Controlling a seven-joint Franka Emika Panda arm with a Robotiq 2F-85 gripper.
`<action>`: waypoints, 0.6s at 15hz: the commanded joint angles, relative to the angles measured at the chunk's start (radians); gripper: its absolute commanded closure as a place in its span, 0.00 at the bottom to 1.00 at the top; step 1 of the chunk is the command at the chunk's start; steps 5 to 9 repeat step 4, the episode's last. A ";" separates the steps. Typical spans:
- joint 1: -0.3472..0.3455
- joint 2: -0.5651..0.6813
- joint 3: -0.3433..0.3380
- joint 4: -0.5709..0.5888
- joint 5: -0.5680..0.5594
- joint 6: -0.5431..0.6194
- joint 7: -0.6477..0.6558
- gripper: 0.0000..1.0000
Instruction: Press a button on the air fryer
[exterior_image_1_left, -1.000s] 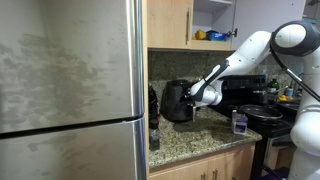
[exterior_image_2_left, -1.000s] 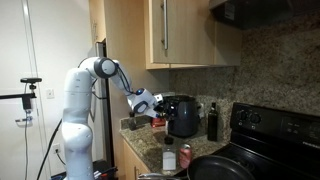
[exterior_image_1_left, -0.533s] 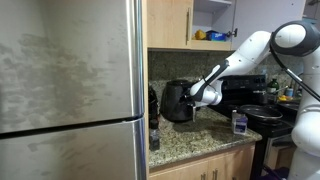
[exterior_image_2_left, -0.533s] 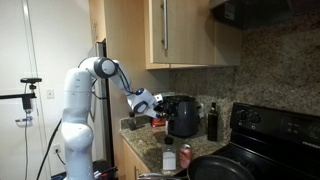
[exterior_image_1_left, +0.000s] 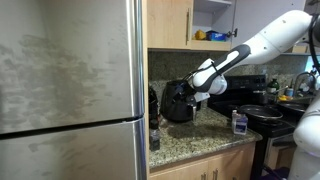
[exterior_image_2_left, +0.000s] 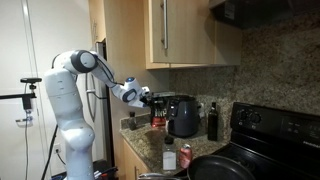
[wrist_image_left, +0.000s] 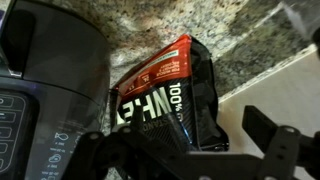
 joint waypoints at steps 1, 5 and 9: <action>0.037 -0.249 -0.062 -0.142 0.019 -0.202 -0.104 0.00; 0.103 -0.211 -0.128 -0.114 -0.083 -0.171 0.001 0.00; 0.103 -0.211 -0.128 -0.114 -0.083 -0.171 0.001 0.00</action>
